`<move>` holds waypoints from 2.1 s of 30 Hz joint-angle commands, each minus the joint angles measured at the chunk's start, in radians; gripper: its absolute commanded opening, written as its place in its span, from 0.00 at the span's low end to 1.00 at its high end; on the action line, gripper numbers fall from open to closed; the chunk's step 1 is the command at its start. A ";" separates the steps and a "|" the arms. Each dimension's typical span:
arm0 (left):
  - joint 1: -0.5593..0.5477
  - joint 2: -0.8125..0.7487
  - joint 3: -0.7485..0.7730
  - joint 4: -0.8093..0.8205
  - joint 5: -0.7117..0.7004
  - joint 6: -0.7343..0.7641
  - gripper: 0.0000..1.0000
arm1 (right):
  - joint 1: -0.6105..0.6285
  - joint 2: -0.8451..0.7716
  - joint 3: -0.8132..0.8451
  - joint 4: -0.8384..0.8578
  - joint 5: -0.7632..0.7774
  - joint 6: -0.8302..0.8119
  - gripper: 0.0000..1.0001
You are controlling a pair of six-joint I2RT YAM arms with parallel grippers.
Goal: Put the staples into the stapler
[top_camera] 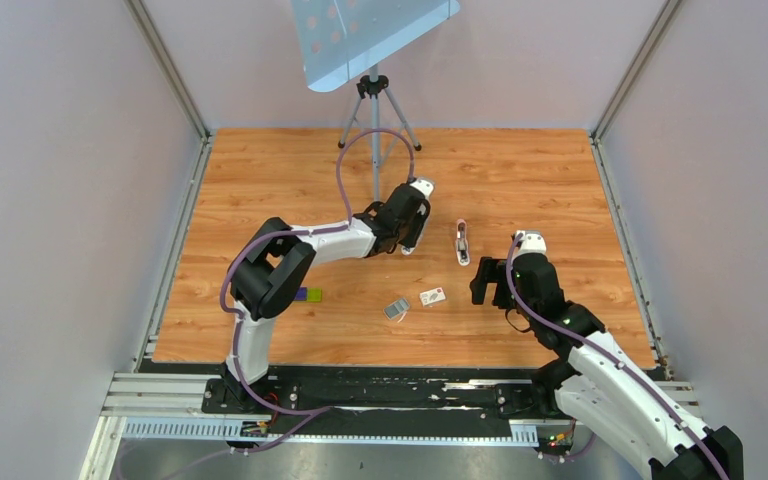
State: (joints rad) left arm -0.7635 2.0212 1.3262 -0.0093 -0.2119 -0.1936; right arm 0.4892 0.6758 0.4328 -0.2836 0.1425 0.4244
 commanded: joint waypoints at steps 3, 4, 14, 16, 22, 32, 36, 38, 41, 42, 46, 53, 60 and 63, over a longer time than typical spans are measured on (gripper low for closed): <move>-0.005 -0.004 -0.035 0.005 0.005 -0.001 0.36 | -0.017 -0.004 0.008 -0.003 0.029 -0.006 1.00; -0.005 -0.005 -0.037 0.004 0.007 -0.002 0.36 | -0.018 -0.003 0.007 -0.003 0.028 -0.006 1.00; -0.005 -0.049 -0.066 0.030 0.024 -0.019 0.36 | -0.019 0.015 0.015 0.017 0.003 0.001 1.00; -0.005 -0.074 -0.072 0.037 0.025 -0.027 0.36 | -0.018 0.026 0.025 0.021 -0.006 0.003 1.00; -0.005 -0.186 -0.109 0.073 0.060 -0.058 0.37 | -0.020 0.076 0.089 0.048 -0.004 0.028 1.00; -0.001 -0.259 -0.265 0.177 0.067 -0.145 0.36 | -0.055 0.451 0.356 0.266 -0.198 -0.046 0.69; 0.005 -0.265 -0.311 0.214 0.079 -0.193 0.36 | -0.077 0.644 0.486 0.337 -0.284 -0.102 0.58; 0.012 -0.266 -0.325 0.227 0.083 -0.207 0.36 | -0.102 0.735 0.546 0.358 -0.354 -0.103 0.52; 0.031 -0.246 -0.317 0.214 0.098 -0.236 0.35 | -0.135 0.856 0.624 0.378 -0.450 -0.087 0.48; 0.040 -0.235 -0.313 0.215 0.114 -0.248 0.35 | -0.143 0.891 0.647 0.381 -0.472 -0.081 0.48; 0.069 -0.213 -0.332 0.266 0.177 -0.297 0.35 | -0.170 1.036 0.733 0.388 -0.560 -0.064 0.49; 0.076 -0.167 -0.327 0.292 0.220 -0.275 0.35 | -0.193 1.209 0.864 0.373 -0.706 -0.049 0.44; 0.076 -0.143 -0.323 0.283 0.226 -0.258 0.35 | -0.197 1.269 0.896 0.333 -0.779 -0.050 0.41; 0.076 -0.131 -0.325 0.290 0.222 -0.258 0.34 | -0.197 1.263 0.883 0.323 -0.790 -0.056 0.40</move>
State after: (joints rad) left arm -0.6876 1.8645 1.0016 0.2539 0.0017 -0.4633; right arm 0.3080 1.9327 1.3064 0.0738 -0.5865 0.3733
